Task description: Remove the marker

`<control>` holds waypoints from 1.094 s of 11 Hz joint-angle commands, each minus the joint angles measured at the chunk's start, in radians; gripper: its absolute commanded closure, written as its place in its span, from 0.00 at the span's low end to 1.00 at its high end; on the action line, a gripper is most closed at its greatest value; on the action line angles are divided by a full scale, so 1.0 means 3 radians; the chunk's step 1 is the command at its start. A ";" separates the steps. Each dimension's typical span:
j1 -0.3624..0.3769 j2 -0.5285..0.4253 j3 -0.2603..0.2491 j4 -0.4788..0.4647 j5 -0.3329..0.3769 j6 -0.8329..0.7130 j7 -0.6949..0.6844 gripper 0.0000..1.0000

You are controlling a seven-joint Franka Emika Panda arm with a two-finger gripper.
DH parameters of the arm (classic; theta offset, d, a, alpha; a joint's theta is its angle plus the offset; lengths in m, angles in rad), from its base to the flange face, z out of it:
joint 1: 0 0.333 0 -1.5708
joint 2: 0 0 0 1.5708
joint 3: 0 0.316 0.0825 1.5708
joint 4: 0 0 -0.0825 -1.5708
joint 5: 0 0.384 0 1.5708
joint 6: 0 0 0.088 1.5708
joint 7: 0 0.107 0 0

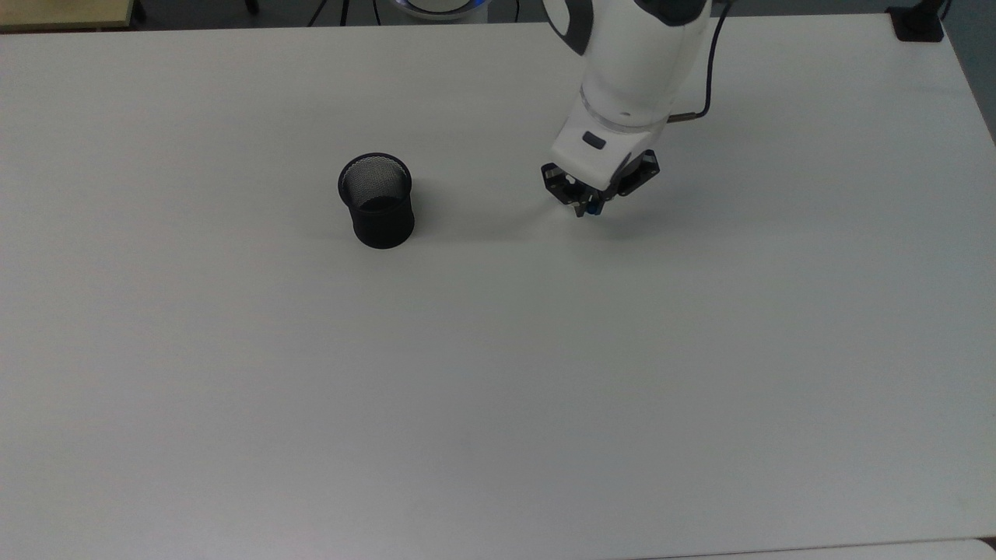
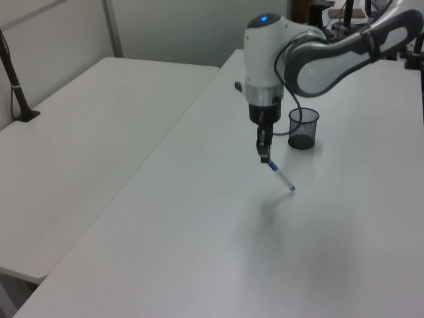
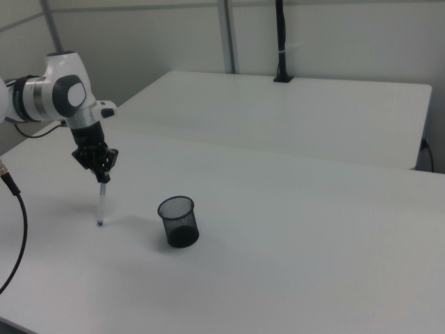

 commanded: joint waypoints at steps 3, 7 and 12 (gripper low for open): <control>0.0128 0.0091 -0.0045 -0.0014 0.0022 -0.0314 0.0025 0.23; -0.0209 -0.0546 -0.0116 -0.0029 -0.0003 -0.0416 -0.0005 0.00; -0.0873 -0.1283 -0.0065 -0.0280 0.0012 -0.0783 -0.0015 0.00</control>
